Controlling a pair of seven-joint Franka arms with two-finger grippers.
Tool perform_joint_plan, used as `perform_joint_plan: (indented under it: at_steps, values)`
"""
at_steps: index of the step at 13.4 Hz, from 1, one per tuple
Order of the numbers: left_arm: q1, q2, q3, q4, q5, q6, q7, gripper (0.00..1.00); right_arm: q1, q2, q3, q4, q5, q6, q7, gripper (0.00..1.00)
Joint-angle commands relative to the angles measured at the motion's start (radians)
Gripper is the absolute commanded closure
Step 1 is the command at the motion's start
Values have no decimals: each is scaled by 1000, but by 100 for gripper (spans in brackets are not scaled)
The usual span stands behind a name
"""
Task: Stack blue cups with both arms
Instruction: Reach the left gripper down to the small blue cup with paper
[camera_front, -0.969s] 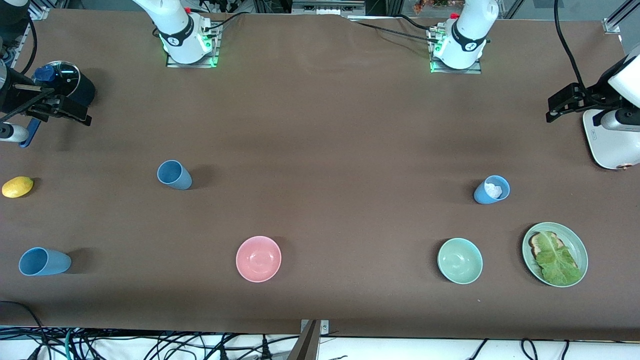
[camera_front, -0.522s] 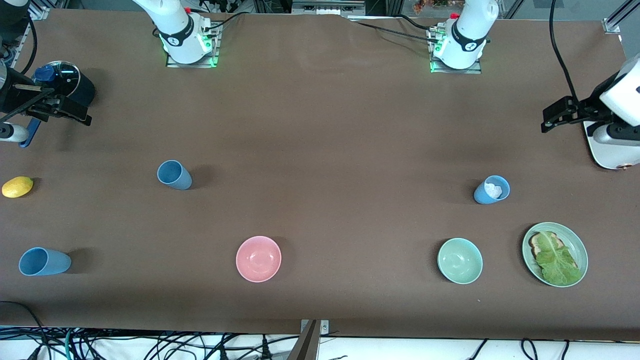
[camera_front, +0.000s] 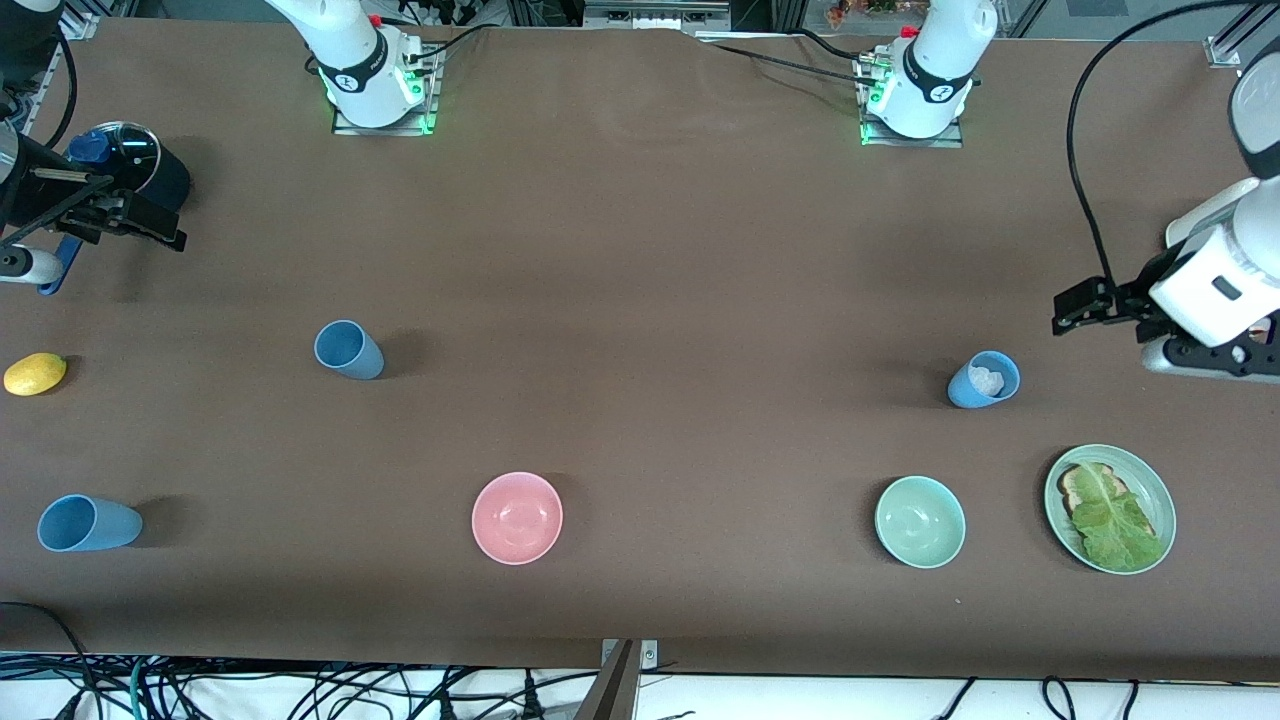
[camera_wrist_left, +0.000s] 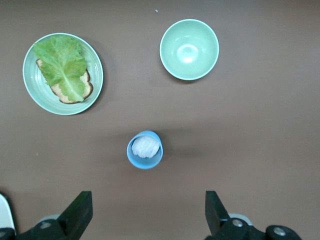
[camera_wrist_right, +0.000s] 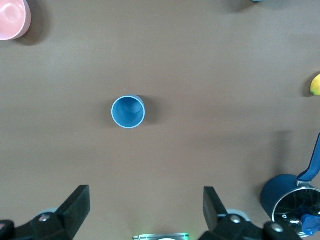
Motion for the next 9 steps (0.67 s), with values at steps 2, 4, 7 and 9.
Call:
perform_joint_plan:
  at_steps: [2, 4, 7, 9]
  values:
    - [9, 52, 9, -50, 6, 126, 23, 1, 1, -12, 2, -6, -1, -6, -10, 0]
    - [9, 75, 10, -93, 12, 207, 26, 1, 1, -12, 2, -6, -1, -6, -10, 0]
    - [7, 92, 36, -172, 18, 331, 28, 1, 1, -12, 2, -6, -1, -6, -10, 0]
    - [6, 96, 50, -224, 23, 401, 28, 1, 1, -12, 2, -6, 0, -6, -10, 0]
